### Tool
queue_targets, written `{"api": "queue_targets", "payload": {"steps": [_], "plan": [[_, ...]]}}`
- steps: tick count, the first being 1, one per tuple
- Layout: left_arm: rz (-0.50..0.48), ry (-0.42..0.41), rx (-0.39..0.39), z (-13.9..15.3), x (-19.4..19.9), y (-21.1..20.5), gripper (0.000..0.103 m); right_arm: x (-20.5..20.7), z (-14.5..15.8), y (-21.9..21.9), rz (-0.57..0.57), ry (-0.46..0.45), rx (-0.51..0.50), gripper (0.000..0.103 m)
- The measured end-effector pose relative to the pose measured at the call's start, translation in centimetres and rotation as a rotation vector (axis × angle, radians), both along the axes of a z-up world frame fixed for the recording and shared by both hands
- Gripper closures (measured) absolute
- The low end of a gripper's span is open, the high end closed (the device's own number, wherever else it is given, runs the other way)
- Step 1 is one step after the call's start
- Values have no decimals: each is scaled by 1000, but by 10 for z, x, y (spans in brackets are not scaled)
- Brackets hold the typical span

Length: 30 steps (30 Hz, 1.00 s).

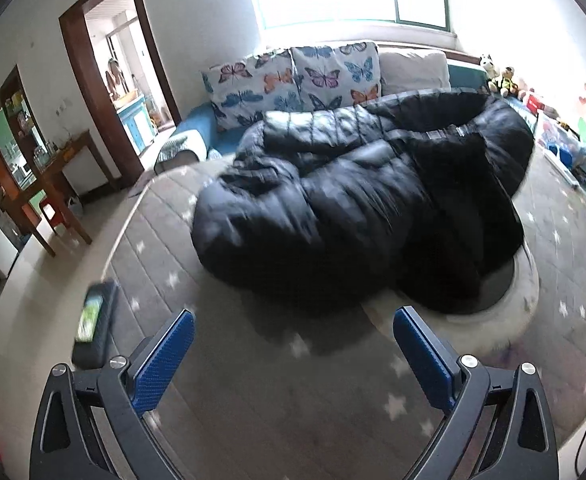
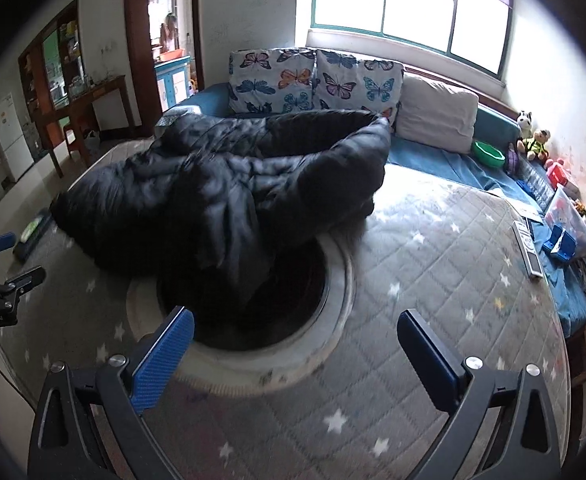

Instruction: Fold large clothes

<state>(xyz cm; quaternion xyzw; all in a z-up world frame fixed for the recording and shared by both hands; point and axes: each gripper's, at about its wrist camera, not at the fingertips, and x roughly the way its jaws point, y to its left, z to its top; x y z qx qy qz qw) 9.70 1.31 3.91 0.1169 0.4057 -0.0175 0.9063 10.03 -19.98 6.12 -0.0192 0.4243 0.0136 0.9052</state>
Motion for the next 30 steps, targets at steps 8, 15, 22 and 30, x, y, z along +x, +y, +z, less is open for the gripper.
{"api": "queue_targets", "payload": {"steps": [8, 15, 22, 30], "plan": [[-124, 38, 12, 18, 56, -9, 0, 83, 9, -52, -91, 40, 115, 0], [-270, 69, 107, -18, 72, -36, 0, 143, -19, -77, -164, 147, 184, 4], [-342, 45, 264, -56, 81, -56, 1, 162, -44, -81, -172, 246, 243, 31], [-425, -33, 311, -56, 59, -69, 57, 138, -22, -71, -146, 197, 184, 70]]}}
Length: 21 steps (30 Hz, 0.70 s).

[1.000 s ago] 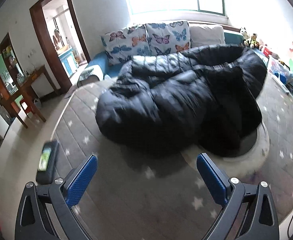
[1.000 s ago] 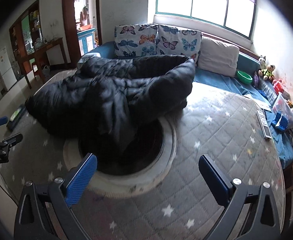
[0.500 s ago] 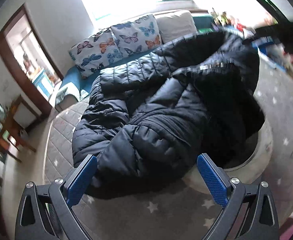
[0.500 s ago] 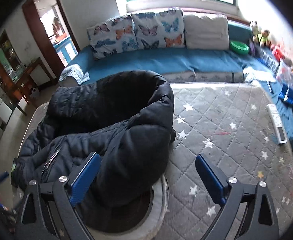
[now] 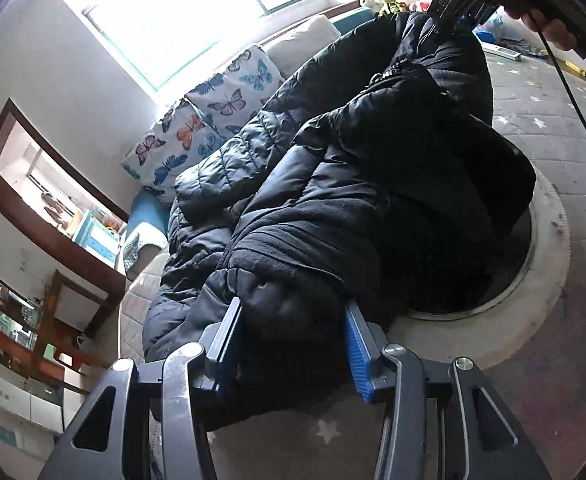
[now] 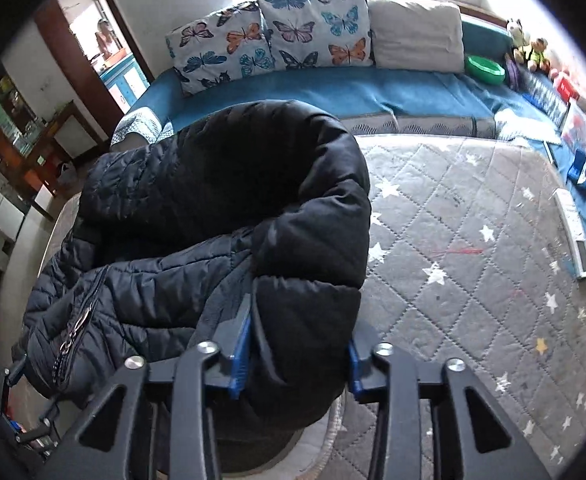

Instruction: Fold large clothes

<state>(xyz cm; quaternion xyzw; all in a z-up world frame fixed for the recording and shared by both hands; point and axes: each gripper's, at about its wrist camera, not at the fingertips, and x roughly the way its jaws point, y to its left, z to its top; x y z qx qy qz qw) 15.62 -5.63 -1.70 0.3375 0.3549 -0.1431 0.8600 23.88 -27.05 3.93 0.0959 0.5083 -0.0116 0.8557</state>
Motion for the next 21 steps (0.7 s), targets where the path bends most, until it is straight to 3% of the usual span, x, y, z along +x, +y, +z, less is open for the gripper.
{"api": "queue_targets", "payload": {"steps": [4, 12, 18, 21], "plan": [[-9, -3, -49, 12, -16, 7, 63, -28, 14, -4, -4, -21, -8, 72], [-67, 39, -118, 26, -67, 17, 65, -89, 28, -24, 13, -22, -27, 77], [-151, 156, -131, 7, -123, 24, 65, -128, 11, -28, 35, 35, -50, 78], [-172, 218, -147, -7, -141, 27, 60, -142, -11, -35, 35, 113, -71, 78]]}}
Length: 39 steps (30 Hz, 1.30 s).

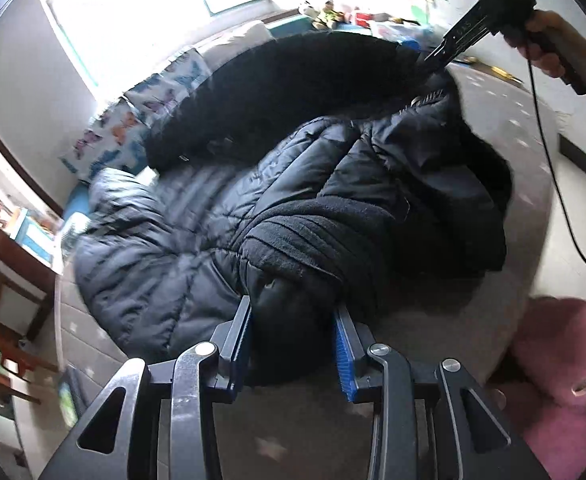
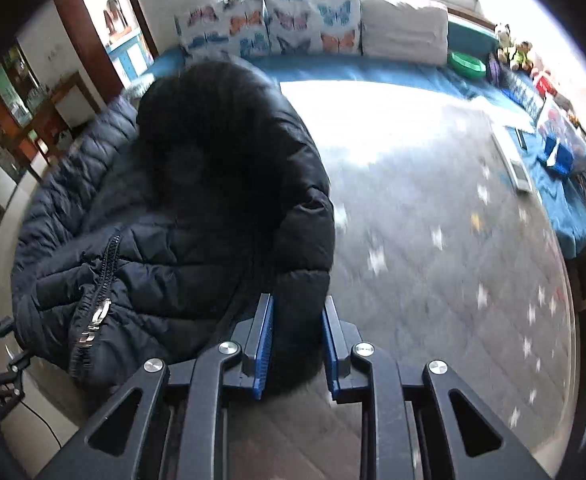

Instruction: Fold large clothes

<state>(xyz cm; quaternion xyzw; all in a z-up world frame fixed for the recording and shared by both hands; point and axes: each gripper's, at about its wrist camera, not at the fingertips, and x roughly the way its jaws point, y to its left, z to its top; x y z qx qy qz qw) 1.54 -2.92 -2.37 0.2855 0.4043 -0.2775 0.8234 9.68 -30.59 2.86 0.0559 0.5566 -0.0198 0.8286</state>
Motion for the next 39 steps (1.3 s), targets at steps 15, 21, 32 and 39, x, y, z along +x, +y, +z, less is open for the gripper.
{"api": "queue_targets", "payload": {"steps": [15, 21, 32, 39], "plan": [[439, -42, -202, 63, 62, 94, 11, 40, 16, 11, 117, -59, -93, 43], [685, 84, -273, 44, 132, 155, 4, 106, 6, 48, 224, -93, -257, 43], [734, 250, -325, 8, 242, 175, 4, 190, -21, 88, 300, 29, -269, 42], [725, 272, -315, -10, 281, 171, 23, 208, -34, 108, 351, 39, -313, 41]]}}
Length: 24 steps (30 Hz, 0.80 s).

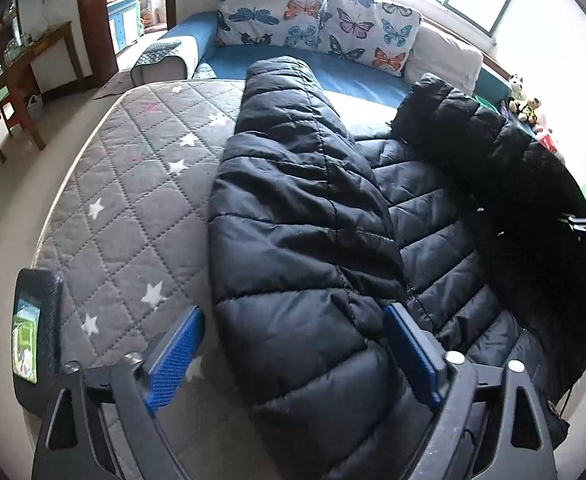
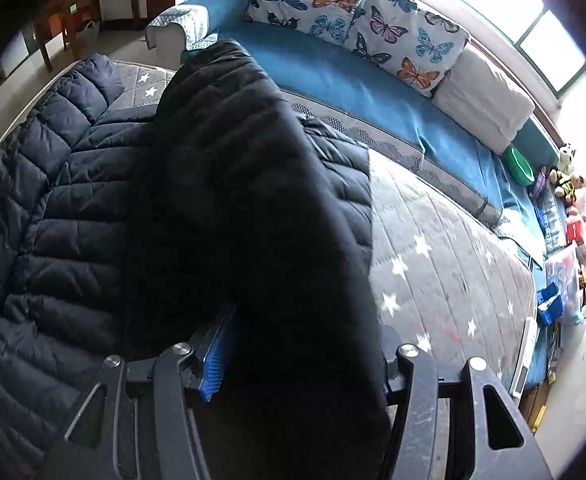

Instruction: Fold large clothes

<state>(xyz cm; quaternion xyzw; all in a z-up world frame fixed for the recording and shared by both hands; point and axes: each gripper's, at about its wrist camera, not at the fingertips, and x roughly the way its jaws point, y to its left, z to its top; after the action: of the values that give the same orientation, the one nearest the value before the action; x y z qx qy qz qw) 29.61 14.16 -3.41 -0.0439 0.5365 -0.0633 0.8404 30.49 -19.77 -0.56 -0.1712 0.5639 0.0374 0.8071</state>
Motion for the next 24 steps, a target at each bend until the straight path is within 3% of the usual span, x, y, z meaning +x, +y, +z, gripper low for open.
{"api": "queue_targets", "payload": {"steps": [1, 3, 5, 7, 9, 11, 16, 20, 24], "plan": [[-14, -1, 10, -1, 0, -3, 41, -1, -1, 3, 5, -19, -21, 42], [-29, -26, 74, -2, -5, -11, 58, -9, 2, 4, 24, -59, -63, 47], [-21, -48, 117, 1, -9, -15, 71, -17, 8, 2, 22, -87, -72, 62], [10, -66, 101, 8, -15, -12, 83, -29, 19, -10, -22, -124, -75, 71], [42, -99, 112, 18, -26, -10, 84, -40, 31, -28, -91, -160, -88, 81], [61, -139, 158, 28, -36, -9, 85, -53, 43, -53, -200, -226, -81, 83], [150, -190, 238, 37, -63, 6, 86, -108, 59, -152, -513, -258, 41, 84], [212, -202, 299, 24, -87, 20, 86, -157, 41, -216, -702, -246, 91, 84], [264, -202, 323, 16, -92, 34, 86, -220, -1, -268, -898, -194, 326, 83]]}}
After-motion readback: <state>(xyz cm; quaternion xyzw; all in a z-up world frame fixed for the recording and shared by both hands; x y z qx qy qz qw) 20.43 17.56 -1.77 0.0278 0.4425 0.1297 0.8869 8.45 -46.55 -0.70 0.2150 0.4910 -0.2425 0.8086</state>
